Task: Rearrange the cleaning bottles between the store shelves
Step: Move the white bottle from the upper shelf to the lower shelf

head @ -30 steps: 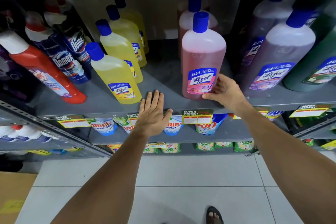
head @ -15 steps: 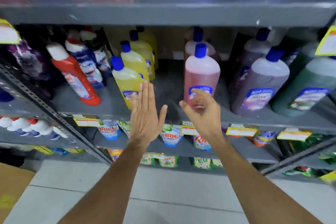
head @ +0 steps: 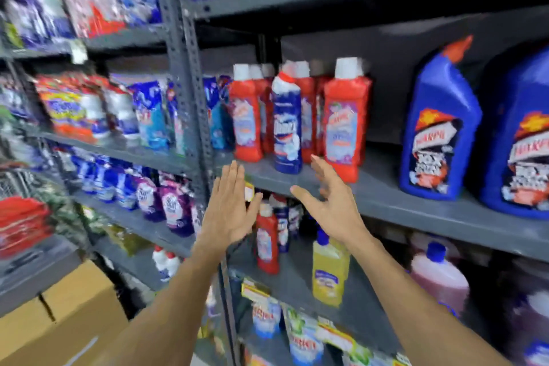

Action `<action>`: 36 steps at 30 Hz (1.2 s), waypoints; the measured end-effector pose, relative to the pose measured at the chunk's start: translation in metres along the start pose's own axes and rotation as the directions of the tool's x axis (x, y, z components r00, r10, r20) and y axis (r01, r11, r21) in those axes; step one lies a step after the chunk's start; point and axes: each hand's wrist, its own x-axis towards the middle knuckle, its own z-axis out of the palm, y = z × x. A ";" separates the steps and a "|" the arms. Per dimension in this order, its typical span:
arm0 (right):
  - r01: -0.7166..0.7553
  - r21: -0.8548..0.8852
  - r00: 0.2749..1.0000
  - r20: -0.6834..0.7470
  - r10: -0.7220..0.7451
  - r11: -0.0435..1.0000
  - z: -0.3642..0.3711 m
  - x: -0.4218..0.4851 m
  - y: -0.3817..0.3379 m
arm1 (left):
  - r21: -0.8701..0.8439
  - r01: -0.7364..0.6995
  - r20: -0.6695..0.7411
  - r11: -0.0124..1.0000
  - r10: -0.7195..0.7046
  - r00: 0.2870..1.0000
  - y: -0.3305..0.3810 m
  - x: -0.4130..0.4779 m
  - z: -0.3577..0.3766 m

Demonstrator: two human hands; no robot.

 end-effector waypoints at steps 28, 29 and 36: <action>-0.174 -0.103 0.910 -0.398 0.120 0.979 0.084 0.139 0.014 | -0.157 -0.220 0.110 0.963 0.238 0.965 -0.065 0.088 0.058; -0.186 -0.105 0.910 -0.394 0.131 0.977 0.082 0.139 0.014 | -0.160 -0.216 0.115 0.963 0.236 0.965 -0.065 0.088 0.057; -0.215 -0.066 0.901 -0.399 0.172 0.974 0.078 0.136 0.008 | -0.181 -0.194 0.145 0.964 0.222 0.964 -0.064 0.087 0.054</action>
